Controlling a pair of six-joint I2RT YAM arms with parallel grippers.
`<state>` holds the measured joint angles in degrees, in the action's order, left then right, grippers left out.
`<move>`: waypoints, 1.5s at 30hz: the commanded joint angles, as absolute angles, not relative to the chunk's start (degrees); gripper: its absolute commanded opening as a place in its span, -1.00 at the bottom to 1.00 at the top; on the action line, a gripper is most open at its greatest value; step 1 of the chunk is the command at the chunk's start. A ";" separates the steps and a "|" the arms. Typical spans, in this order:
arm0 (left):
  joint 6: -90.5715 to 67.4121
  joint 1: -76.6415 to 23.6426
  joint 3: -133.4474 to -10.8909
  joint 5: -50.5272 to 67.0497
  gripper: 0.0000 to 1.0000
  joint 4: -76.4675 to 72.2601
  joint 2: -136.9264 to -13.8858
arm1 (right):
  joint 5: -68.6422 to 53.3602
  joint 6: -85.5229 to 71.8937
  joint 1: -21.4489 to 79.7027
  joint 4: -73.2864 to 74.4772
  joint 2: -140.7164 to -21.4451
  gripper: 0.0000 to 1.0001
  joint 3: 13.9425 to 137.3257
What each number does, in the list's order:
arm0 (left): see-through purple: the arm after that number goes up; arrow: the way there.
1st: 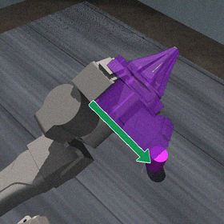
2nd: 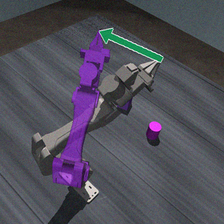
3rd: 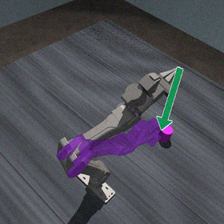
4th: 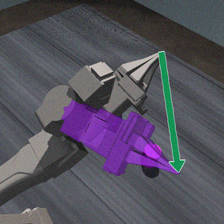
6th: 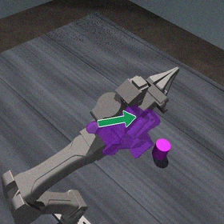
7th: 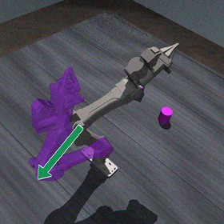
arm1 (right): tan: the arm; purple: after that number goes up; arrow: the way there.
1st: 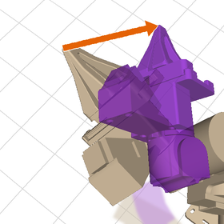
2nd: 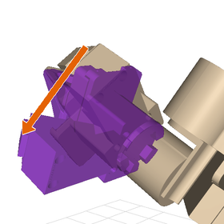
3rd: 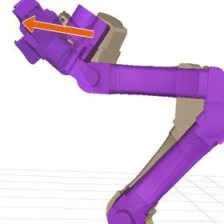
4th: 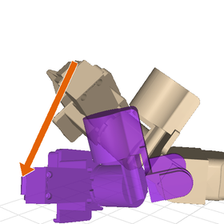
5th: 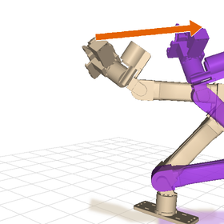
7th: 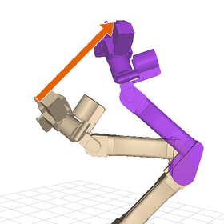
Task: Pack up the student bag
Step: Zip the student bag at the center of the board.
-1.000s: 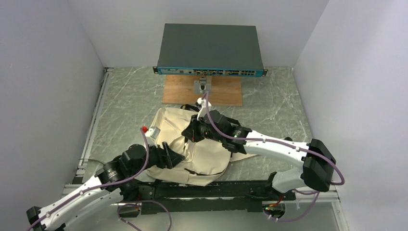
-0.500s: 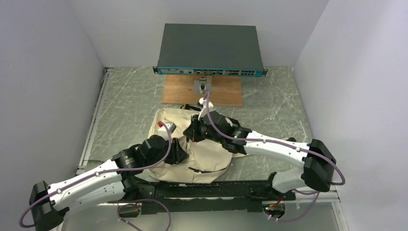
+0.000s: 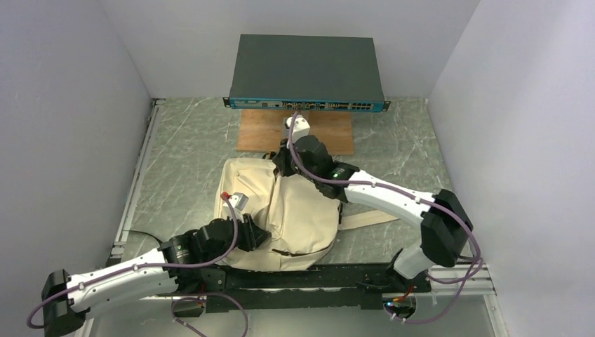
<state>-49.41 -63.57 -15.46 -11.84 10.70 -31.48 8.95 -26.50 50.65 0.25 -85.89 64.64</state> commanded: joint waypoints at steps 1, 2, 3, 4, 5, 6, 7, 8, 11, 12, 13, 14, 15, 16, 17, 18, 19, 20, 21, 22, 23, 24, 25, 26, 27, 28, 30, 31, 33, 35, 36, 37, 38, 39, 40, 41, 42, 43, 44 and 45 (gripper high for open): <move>-51.61 -65.61 -10.35 -8.52 -0.51 21.13 -26.89 | 17.85 -7.16 48.63 -26.33 -89.95 -1.00 65.96; -52.28 -65.84 -9.87 -8.49 -0.50 21.68 -25.63 | 17.59 -4.42 47.87 -26.37 -91.84 -1.00 67.28; -52.57 -66.05 -9.77 -8.53 -0.48 22.53 -24.50 | 17.16 -2.80 47.37 -27.10 -93.01 -1.00 68.00; -53.12 -66.17 -9.87 -8.88 -0.48 23.64 -23.67 | 16.74 -0.82 47.12 -28.69 -93.74 -1.00 68.10; -53.57 -66.18 -10.11 -9.25 -0.47 24.73 -23.16 | 17.34 2.31 47.21 -29.82 -94.22 -1.00 68.37; -53.87 -66.18 -10.44 -9.35 -0.48 25.65 -23.04 | 17.94 4.54 47.44 -30.91 -94.55 -1.00 68.30; -53.95 -66.26 -10.75 -9.20 -0.48 26.22 -23.16 | 18.65 6.68 47.77 -32.75 -94.79 -1.00 67.82; -54.18 -66.38 -10.99 -8.84 -0.47 26.63 -23.29 | 19.12 8.31 47.93 -34.09 -95.01 -1.00 67.55; -50.45 -66.62 -13.21 -5.80 -0.15 24.15 -22.25 | 16.07 7.46 48.49 -29.41 -93.89 -1.00 68.19; -48.13 -66.62 -15.24 -5.12 0.01 23.20 -21.71 | 15.43 6.65 49.57 -28.05 -92.79 -1.00 67.90; -45.23 -66.62 -19.53 -5.24 0.15 22.85 -21.60 | 15.09 5.32 51.34 -24.78 -91.70 -1.00 67.86; -42.49 -66.62 -23.34 -5.72 0.27 22.52 -22.13 | 15.03 3.19 52.57 -22.21 -90.66 -1.00 67.79; -40.13 -66.62 -27.30 -6.68 0.38 22.43 -23.87 | 14.31 -0.07 53.47 -19.85 -89.37 -1.00 67.49; -38.32 -66.62 -31.37 -8.56 0.49 22.75 -25.59 | 13.61 -3.60 54.08 -19.09 -87.81 -1.00 65.99; -37.51 -66.62 -34.61 -11.30 0.59 23.22 -27.92 | 13.36 -7.57 54.43 -18.65 -86.27 -1.00 64.69; -37.17 -66.62 -37.64 -14.57 0.63 23.62 -30.46 | 13.11 -11.45 54.52 -17.80 -85.00 -1.00 63.96; -37.16 -66.62 -40.01 -17.80 0.63 24.24 -33.00 | 12.97 -15.05 54.50 -16.28 -83.91 -1.00 63.82; -37.61 -66.56 -41.77 -20.46 0.61 24.49 -35.55 | 12.53 -18.06 54.49 -14.99 -82.85 -1.00 63.69; -38.45 -66.54 -43.07 -23.08 0.59 24.75 -37.87 | 12.00 -20.18 54.49 -14.34 -81.80 -1.00 63.38; -39.56 -66.46 -44.10 -25.02 0.57 25.46 -40.21 | 11.54 -23.15 54.49 -14.05 -80.88 -1.00 62.96; -40.47 -66.45 -44.81 -26.41 0.56 26.01 -42.19 | 10.75 -25.12 54.40 -13.56 -80.04 -1.00 62.82; -41.48 -66.40 -45.20 -27.33 0.52 26.51 -43.64 | 10.45 -26.50 54.33 -12.60 -79.36 -1.00 63.03; -42.44 -66.41 -45.10 -27.96 0.48 26.62 -44.74 | 10.58 -28.14 54.25 -11.56 -78.74 -1.00 63.16; -42.81 -66.36 -44.35 -27.92 0.47 25.42 -45.31 | 10.58 -29.70 54.19 -10.84 -77.99 -1.00 63.12; -42.08 -66.36 -42.93 -27.19 0.47 22.99 -45.49 | 10.36 -31.24 54.14 -10.54 -77.36 -1.00 62.86; -41.59 -66.36 -41.42 -26.74 0.45 20.96 -45.52 | 10.22 -32.63 54.11 -10.56 -76.79 -1.00 62.54; -41.38 -66.36 -38.55 -27.69 0.44 18.11 -45.85 | 9.23 -34.50 54.06 -11.21 -75.75 -1.00 61.59; -41.13 -66.36 -37.67 -28.44 0.43 16.93 -46.18 | 9.15 -35.02 54.05 -11.44 -75.40 -1.00 61.26; -41.36 -66.29 -36.96 -29.39 0.39 16.40 -47.83 | 8.79 -35.49 54.06 -11.30 -74.91 -1.00 60.92; -39.90 -66.27 -36.87 -27.95 0.20 15.19 -49.57 | 8.88 -35.31 54.14 -11.11 -74.57 -1.00 60.87; -39.65 -66.27 -36.77 -27.15 0.02 14.94 -50.48 | 8.95 -35.22 54.14 -11.47 -74.55 -1.00 60.76; -39.34 -66.27 -36.55 -26.40 -0.20 14.64 -51.54 | 9.19 -34.86 54.14 -11.88 -74.70 -1.00 60.80; -39.28 -66.27 -36.22 -25.58 -0.36 14.38 -52.50 | 9.64 -34.43 54.14 -11.97 -75.09 -1.00 61.14; -39.33 -66.27 -35.95 -24.70 -0.52 14.50 -53.35 | 9.99 -33.97 54.14 -11.97 -75.67 -1.00 61.53; -39.53 -66.29 -35.80 -23.83 -0.75 14.93 -54.02 | 10.51 -32.96 54.14 -12.20 -76.24 -1.00 61.94; -39.67 -66.34 -35.47 -22.60 -0.95 15.37 -54.39 | 11.86 -31.76 54.14 -12.81 -76.85 -1.00 62.16; -40.52 -66.36 -34.68 -21.57 -1.00 15.93 -54.37 | 13.71 -30.30 54.14 -13.39 -77.81 -1.00 62.33; -41.32 -66.43 -33.44 -20.52 -1.00 15.98 -53.86 | 15.10 -28.52 54.14 -14.18 -78.84 -1.00 62.80; -41.87 -66.56 -31.50 -18.64 -1.00 15.18 -52.85 | 16.15 -26.97 53.91 -14.40 -80.08 -1.00 63.59; -42.40 -66.80 -29.24 -17.00 -1.00 13.94 -51.31 | 17.03 -25.40 53.68 -14.53 -81.22 -1.00 64.64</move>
<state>-40.29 -66.30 -34.83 -24.29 14.96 -53.71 12.23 -30.57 54.04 -4.71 -79.50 59.46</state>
